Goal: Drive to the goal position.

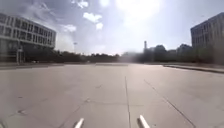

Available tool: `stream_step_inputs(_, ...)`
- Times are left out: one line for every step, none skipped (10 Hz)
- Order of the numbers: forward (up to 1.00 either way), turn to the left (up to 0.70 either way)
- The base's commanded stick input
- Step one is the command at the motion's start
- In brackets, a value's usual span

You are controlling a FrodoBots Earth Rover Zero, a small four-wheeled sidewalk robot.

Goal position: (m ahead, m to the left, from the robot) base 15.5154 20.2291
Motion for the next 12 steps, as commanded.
stream_step_inputs(0.70,0.00)
stream_step_inputs(0.70,0.00)
stream_step_inputs(0.70,0.00)
stream_step_inputs(0.70,0.00)
stream_step_inputs(0.70,0.00)
stream_step_inputs(0.70,0.00)
stream_step_inputs(0.70,0.00)
stream_step_inputs(0.70,0.00)
stream_step_inputs(0.70,0.00)
stream_step_inputs(0.70,0.00)
stream_step_inputs(0.70,0.00)
stream_step_inputs(0.70,0.00)
